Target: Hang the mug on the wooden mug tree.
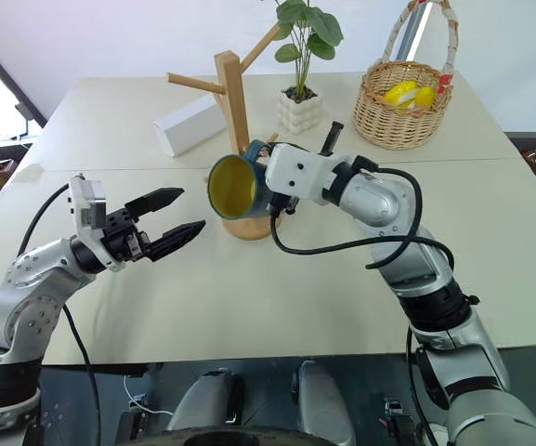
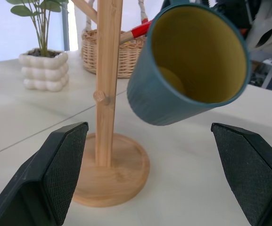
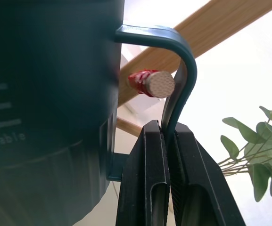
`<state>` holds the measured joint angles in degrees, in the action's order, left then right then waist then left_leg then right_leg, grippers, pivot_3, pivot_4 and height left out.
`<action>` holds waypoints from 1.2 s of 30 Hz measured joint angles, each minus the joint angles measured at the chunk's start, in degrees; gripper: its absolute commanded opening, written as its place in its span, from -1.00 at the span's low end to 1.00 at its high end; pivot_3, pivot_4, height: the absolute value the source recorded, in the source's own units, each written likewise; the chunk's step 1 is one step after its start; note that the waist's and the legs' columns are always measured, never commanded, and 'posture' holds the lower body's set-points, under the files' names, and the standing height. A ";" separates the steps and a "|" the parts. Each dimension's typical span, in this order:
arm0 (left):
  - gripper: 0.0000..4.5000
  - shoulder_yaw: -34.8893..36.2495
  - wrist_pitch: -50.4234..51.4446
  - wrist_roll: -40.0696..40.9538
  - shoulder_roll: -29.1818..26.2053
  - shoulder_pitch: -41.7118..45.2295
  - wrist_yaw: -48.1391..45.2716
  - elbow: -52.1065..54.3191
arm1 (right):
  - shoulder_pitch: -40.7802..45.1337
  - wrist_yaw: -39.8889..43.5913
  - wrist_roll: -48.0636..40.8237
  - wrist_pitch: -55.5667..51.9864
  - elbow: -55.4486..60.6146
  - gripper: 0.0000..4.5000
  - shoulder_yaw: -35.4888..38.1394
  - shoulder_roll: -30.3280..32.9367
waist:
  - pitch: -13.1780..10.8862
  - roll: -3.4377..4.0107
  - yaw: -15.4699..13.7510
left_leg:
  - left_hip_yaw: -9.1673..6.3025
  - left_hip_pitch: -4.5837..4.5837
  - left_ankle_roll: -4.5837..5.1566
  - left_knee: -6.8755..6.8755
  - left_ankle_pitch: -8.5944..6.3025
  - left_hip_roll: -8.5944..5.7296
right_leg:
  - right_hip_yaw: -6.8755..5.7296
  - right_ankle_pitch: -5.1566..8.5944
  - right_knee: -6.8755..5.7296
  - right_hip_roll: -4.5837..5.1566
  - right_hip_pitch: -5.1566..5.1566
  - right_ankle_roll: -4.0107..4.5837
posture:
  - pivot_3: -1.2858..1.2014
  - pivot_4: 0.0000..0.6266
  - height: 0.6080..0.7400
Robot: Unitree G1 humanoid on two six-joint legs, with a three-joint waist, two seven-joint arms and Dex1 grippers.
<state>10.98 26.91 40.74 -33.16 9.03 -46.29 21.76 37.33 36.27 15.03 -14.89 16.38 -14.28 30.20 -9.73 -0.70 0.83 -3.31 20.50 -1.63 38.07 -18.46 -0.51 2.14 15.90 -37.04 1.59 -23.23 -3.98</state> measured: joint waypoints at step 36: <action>1.00 4.02 -10.28 -14.12 9.08 -5.19 18.05 -18.44 | -29.70 -6.07 -26.60 4.38 -9.09 0.10 26.33 -11.81 | -0.01 -0.05 -0.07 | 0.04 -0.07 0.00 -0.08 0.00 0.01 | 0.05 -0.01 -0.05 -0.01 0.03 0.00 | 0.03 -0.52 1.00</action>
<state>15.00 16.63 26.61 -24.09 3.84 -28.24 3.32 7.62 30.21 -11.57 -10.51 7.29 12.05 18.39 -9.74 -0.75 0.76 -3.28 20.43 -1.63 38.00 -18.46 -0.50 2.19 15.89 -37.09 1.58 -23.20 -3.98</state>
